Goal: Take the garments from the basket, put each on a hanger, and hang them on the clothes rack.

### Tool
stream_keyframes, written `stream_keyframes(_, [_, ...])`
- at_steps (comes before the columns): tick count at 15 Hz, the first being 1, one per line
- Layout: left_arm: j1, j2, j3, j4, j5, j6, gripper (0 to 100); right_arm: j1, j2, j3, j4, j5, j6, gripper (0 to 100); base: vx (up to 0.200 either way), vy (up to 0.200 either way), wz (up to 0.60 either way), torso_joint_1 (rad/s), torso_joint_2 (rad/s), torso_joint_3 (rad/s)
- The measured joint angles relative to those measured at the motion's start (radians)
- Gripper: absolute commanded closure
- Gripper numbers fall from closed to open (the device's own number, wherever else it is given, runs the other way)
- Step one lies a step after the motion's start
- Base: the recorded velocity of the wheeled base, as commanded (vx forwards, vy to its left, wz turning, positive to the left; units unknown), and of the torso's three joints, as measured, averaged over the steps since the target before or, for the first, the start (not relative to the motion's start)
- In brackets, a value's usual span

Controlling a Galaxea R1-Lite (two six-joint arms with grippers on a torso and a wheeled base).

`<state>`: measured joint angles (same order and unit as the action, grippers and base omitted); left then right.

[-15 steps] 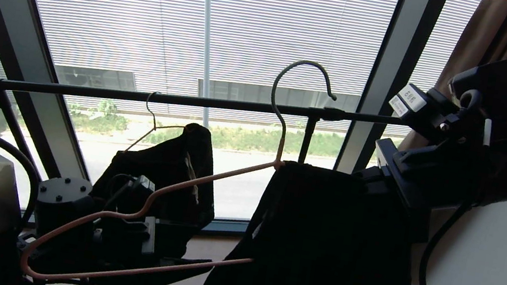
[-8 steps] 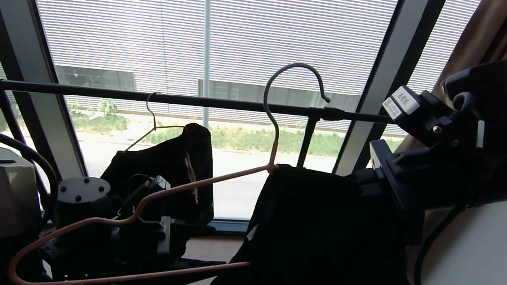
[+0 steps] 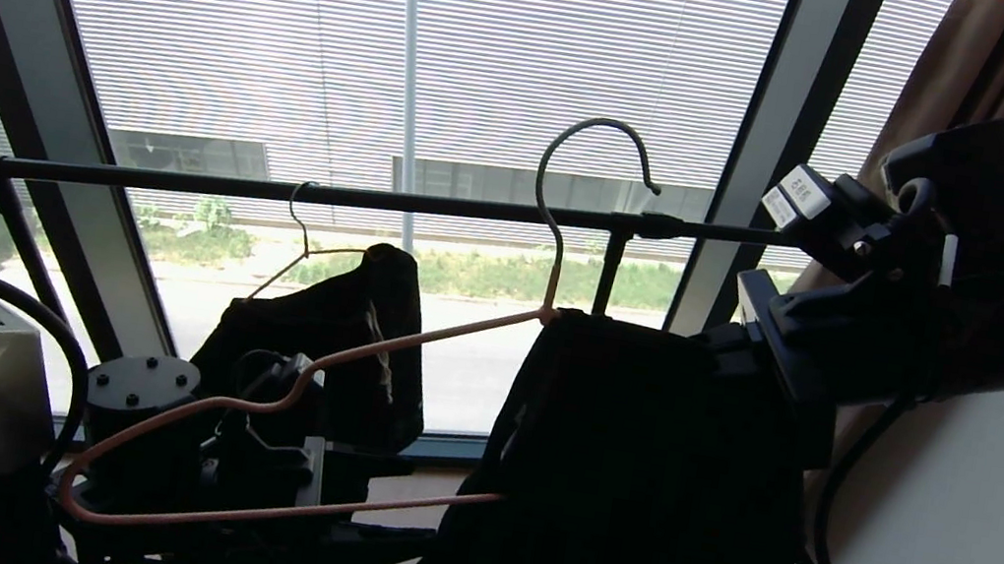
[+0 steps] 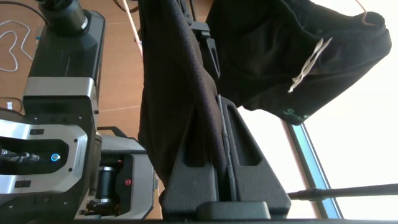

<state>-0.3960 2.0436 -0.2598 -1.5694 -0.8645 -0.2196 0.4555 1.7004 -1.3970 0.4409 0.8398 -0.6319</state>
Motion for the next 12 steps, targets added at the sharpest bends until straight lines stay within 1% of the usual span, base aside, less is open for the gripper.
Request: stream_keyframes(12, [0.006,-0.02,0.001,0.0,0.0,-0.001,0,-0.021,0.011,-0.002,-0.001,-0.001,0.0,100,0.0,0.0,0.0,0.0,0.0,0.0])
